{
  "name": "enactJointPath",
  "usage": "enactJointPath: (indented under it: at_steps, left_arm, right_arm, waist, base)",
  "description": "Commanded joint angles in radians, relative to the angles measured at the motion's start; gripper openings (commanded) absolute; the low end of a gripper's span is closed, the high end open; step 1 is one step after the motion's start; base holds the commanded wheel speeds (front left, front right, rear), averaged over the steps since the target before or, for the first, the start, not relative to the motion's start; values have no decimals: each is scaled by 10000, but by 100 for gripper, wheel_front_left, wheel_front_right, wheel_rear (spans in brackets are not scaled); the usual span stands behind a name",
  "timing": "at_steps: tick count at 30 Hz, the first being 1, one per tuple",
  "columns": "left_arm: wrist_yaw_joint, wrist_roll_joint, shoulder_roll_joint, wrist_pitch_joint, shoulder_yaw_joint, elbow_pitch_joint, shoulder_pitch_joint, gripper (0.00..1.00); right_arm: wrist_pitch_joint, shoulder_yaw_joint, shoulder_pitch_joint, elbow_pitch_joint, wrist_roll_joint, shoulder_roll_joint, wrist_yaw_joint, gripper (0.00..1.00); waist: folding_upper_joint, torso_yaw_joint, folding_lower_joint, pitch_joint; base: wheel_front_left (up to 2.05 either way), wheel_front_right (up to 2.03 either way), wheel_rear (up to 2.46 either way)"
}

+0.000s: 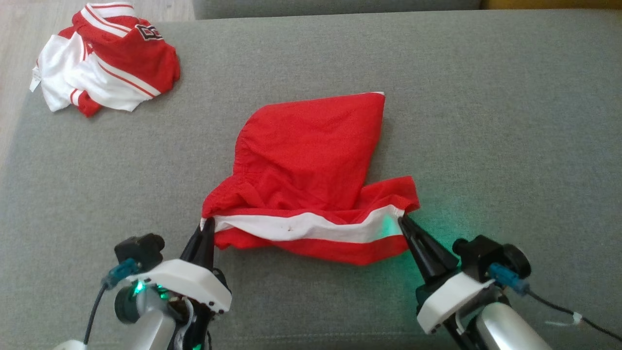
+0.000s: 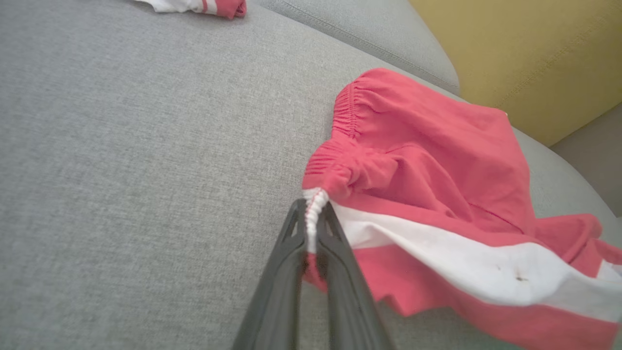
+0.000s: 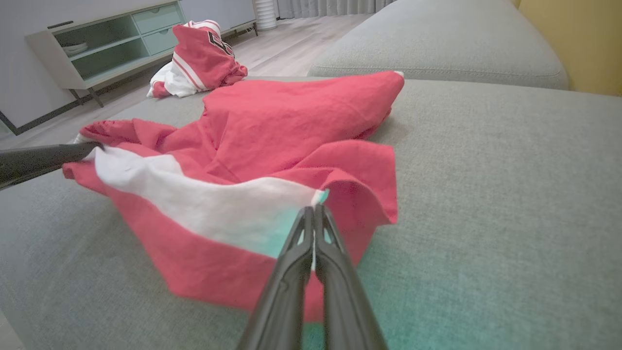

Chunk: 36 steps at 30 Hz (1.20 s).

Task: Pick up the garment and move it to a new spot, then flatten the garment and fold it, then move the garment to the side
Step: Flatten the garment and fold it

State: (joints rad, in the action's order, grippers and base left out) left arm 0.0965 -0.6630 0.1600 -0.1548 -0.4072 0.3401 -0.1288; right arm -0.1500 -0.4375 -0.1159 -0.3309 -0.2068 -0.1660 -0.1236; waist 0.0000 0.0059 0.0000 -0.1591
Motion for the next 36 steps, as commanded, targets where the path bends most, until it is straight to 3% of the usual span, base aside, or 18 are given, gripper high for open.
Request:
enactJointPath:
  at_steps: [1,2,3,15,16,17,20,28,36]
  left_arm:
    - [23,-52,144,-129,383,-203,-474,0]
    - [20,-58,138,-149,383,-175,-489,0]
    - [13,-63,134,-166,382,-151,-502,0]
    - [-71,-82,63,-244,252,13,-718,0]
    - [-70,-84,60,-250,246,23,-734,0]
    - [-69,-86,58,-257,242,34,-746,0]
    - [-70,-100,60,-285,239,59,-767,0]
    - [-83,-106,137,-496,355,-302,-894,0]
    - [9,-96,419,-518,618,-1701,-1178,0]
  right_arm:
    - [-141,-78,-320,240,-34,-18,-71,47]
    - [-149,-55,-348,199,-40,-36,-71,90]
    - [-149,-32,-382,159,-40,-58,-71,100]
    - [62,-124,-758,-504,-244,-172,-71,100]
    - [50,-163,-790,-541,-268,-174,-71,81]
    - [25,-210,-824,-559,-292,-170,-71,47]
    - [-31,-364,-911,-552,-379,-171,-71,0]
    - [-407,11,-1097,348,-277,-276,-71,0]
    - [-456,911,-1318,2104,194,-472,-71,0]
  waist:
    - [0,-3,0,3]
    - [0,-6,0,3]
    - [0,-10,0,1]
    - [0,92,0,-104]
    - [0,102,0,-113]
    - [0,109,0,-119]
    - [0,108,0,-117]
    - [0,-16,0,142]
    - [0,-112,0,752]
  base:
    - [0,0,0]
    - [0,0,0]
    - [0,0,0]
    - [0,0,0]
    - [0,0,0]
    - [0,0,0]
    - [0,0,0]
    - [0,0,0]
    - [0,0,0]
